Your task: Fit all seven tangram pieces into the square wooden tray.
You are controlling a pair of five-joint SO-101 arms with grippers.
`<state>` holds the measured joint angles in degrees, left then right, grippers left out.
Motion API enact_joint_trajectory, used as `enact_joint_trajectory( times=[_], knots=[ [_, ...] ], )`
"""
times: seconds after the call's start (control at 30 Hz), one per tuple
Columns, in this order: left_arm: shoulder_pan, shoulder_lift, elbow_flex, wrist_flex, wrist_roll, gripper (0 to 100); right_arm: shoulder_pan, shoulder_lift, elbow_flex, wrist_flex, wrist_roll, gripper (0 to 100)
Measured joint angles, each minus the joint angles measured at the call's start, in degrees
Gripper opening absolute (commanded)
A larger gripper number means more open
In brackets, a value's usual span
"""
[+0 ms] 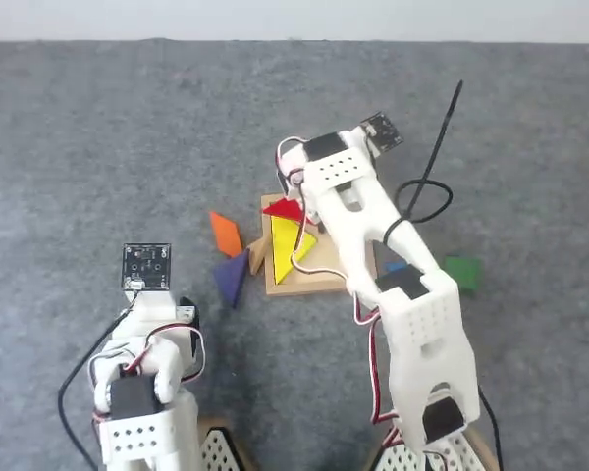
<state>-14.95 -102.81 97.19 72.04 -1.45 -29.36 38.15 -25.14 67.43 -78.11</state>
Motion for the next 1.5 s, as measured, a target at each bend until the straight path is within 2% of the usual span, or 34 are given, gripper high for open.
enact_joint_trajectory(
  times=[0.27,0.83,0.97,1.2,1.27,1.33,1.43,1.5],
  knots=[
    [0.0,0.0,0.0,0.0,0.0,9,0.0,0.0,0.0,-0.2,0.0,42.8],
    [0.0,0.0,0.0,0.0,0.0,9,2.2,0.0,0.0,-2.0,-0.4,43.6],
    [0.0,0.0,0.0,0.0,0.0,9,2.6,-3.0,0.0,4.0,10.2,43.6],
    [0.0,0.0,0.0,0.0,0.0,9,3.3,-9.2,0.0,11.0,41.2,42.2],
    [0.0,0.0,0.0,0.0,0.0,9,3.2,-9.1,0.0,11.8,45.1,35.5],
    [0.0,0.0,0.0,0.0,0.0,9,3.6,-9.1,0.0,12.8,47.7,24.3],
    [0.0,0.0,0.0,0.0,0.0,9,3.6,-9.1,0.0,13.1,56.8,9.4],
    [0.0,0.0,0.0,0.0,0.0,9,3.6,-9.1,0.0,13.1,64.2,5.2]
  ],
)
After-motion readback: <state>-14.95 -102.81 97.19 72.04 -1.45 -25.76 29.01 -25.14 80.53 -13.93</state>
